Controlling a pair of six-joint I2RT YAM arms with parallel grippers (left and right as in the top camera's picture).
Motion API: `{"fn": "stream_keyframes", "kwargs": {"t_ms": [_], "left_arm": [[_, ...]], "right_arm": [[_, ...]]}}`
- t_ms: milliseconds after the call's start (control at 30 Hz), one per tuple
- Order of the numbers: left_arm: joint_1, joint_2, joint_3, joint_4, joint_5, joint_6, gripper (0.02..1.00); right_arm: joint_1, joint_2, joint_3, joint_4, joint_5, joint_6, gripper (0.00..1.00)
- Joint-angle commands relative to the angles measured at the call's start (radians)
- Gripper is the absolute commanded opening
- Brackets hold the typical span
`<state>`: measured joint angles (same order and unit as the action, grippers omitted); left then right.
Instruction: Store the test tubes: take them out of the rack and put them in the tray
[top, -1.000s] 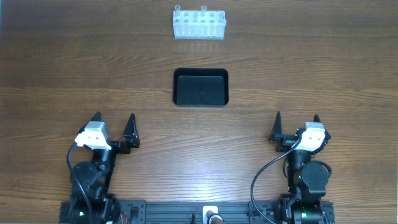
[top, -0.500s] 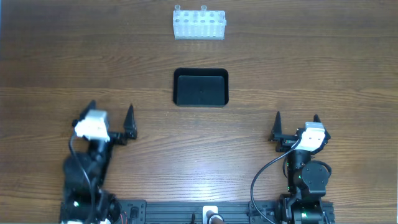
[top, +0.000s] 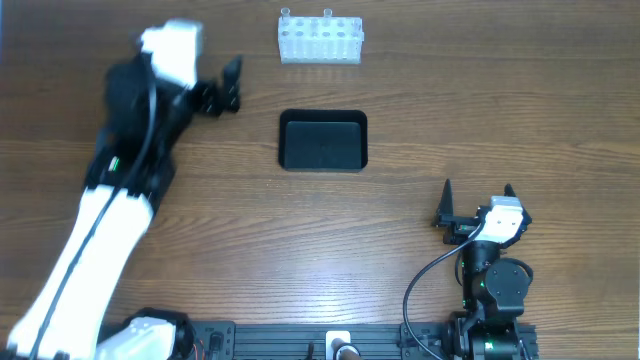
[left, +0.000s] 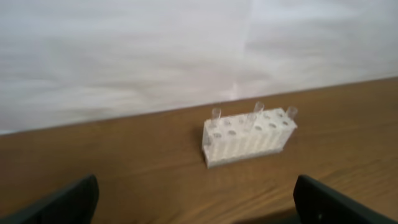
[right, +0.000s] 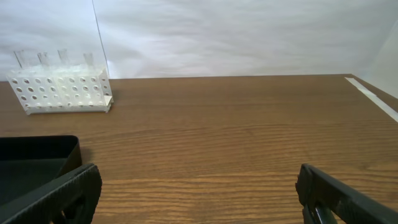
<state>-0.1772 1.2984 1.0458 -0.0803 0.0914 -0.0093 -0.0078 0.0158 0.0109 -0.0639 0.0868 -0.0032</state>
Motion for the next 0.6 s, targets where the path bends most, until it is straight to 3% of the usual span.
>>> {"fn": "stream_keyframes", "kwargs": {"t_ms": [33,600], "left_arm": [[-0.056,0.209,0.215,-0.06,-0.122,-0.06,0.996],[-0.129,0.792,0.723,-0.125,-0.214,-0.134,0.998]], "right_arm": [[-0.008,-0.009,-0.006,-0.004,-0.004,0.002,0.993],[-0.008,-0.009,-0.006,-0.004,-0.004,0.002,0.993]]}}
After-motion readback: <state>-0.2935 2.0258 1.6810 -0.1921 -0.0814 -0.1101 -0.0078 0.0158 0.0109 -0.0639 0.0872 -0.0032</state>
